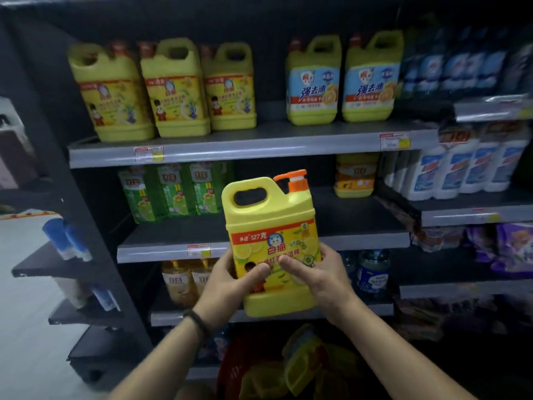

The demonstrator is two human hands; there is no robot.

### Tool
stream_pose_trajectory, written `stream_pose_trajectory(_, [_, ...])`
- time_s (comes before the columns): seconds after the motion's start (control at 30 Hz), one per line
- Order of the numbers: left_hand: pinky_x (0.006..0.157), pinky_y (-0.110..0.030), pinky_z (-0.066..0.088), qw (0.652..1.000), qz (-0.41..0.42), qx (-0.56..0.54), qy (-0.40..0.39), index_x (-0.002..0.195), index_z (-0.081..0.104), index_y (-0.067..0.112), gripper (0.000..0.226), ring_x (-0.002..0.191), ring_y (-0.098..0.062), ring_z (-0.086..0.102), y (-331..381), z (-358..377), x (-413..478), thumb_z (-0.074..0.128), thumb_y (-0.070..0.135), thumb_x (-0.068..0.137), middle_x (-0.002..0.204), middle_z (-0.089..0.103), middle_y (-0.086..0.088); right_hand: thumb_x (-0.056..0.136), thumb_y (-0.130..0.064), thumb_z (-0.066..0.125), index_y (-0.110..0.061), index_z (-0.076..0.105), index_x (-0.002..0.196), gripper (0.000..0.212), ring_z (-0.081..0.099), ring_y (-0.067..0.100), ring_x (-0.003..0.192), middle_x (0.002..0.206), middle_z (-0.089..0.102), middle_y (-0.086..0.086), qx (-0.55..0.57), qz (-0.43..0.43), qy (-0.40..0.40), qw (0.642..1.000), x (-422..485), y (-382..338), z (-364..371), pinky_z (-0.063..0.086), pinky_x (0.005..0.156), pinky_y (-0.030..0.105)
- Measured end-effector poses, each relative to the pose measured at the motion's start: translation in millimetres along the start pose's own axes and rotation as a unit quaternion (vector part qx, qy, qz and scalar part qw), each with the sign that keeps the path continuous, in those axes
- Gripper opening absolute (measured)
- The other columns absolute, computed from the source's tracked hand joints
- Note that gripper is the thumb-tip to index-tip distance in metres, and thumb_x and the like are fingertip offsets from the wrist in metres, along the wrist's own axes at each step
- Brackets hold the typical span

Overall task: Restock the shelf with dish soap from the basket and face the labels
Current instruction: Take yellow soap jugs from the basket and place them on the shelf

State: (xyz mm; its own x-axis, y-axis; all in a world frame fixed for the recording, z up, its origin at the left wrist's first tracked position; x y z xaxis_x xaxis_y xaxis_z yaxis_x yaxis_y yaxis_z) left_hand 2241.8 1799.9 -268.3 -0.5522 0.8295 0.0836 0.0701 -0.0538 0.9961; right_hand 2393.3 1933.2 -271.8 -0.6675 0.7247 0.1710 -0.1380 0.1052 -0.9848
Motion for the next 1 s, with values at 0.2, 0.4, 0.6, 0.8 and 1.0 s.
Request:
stream_pose_trajectory(0.2, [0.095, -0.055, 0.060, 0.996, 0.031, -0.075, 0.031, 0.127, 0.065, 0.018, 0.064, 0.110, -0.028, 0.076, 52.9, -8.9, 18.9, 0.089, 0.034, 0.071, 0.119, 0.079, -0.006, 0.082, -0.033, 0.088, -0.022, 0.063, 0.132, 0.057, 0.077, 0.015, 0.112, 0.122, 0.080, -0.004, -0.048, -0.018, -0.105, 0.993, 42.0, -64.5, 7.2, 0.062, 0.091, 0.034])
stream_pose_trajectory(0.4, [0.095, -0.057, 0.060, 0.993, 0.057, -0.099, 0.024, 0.128, 0.065, 0.015, 0.062, 0.110, -0.033, 0.076, 105.4, -26.2, 39.3, 0.091, 0.038, 0.077, 0.120, 0.078, -0.011, 0.083, -0.007, 0.085, -0.016, 0.060, 0.138, 0.061, 0.078, 0.027, 0.113, 0.123, 0.080, 0.007, -0.016, -0.045, -0.169, 0.984, 80.7, -127.1, 21.1, 0.065, 0.094, 0.046])
stream_pose_trajectory(0.6, [0.100, -0.044, 0.057, 0.978, 0.145, 0.003, 0.149, 0.147, 0.041, 0.049, 0.082, 0.115, -0.010, 0.065, 149.5, -37.6, 53.0, 0.086, 0.054, 0.079, 0.133, 0.062, 0.011, 0.068, -0.026, 0.097, -0.025, 0.065, 0.128, 0.068, 0.079, 0.017, 0.107, 0.115, 0.082, -0.005, -0.030, -0.141, -0.042, 0.989, 102.9, -161.1, 44.0, 0.064, 0.090, 0.041])
stream_pose_trajectory(0.8, [0.090, -0.035, 0.063, 0.974, 0.211, -0.031, 0.074, 0.148, 0.014, 0.075, 0.120, 0.126, -0.013, 0.065, 190.8, -35.4, 75.8, 0.094, 0.057, 0.061, 0.150, 0.052, 0.012, 0.082, -0.030, 0.093, -0.037, 0.063, 0.131, 0.058, 0.075, 0.002, 0.108, 0.118, 0.077, -0.017, -0.106, -0.238, -0.028, 0.965, 108.4, -180.8, 80.2, 0.065, 0.091, 0.034])
stream_pose_trajectory(1.0, [0.096, -0.040, 0.062, 0.969, 0.231, 0.039, 0.081, 0.145, 0.006, 0.079, 0.124, 0.127, -0.014, 0.064, 216.8, -53.0, 90.4, 0.093, 0.065, 0.058, 0.155, 0.046, 0.009, 0.091, -0.020, 0.087, -0.028, 0.065, 0.135, 0.050, 0.076, 0.014, 0.115, 0.123, 0.078, -0.007, -0.085, -0.273, -0.062, 0.956, 116.4, -198.2, 83.1, 0.064, 0.098, 0.045])
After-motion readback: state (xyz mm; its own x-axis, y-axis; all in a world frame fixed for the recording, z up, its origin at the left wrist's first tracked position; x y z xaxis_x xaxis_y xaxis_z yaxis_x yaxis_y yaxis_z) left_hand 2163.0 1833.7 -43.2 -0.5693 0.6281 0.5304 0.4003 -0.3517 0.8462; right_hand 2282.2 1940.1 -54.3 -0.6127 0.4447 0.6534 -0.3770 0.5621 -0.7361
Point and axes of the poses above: each hand's wrist, its own x-axis towards the middle knuckle, its own z-axis out of the palm, y = z × x, the point moved 3 cm from there along x, towards the middle knuckle
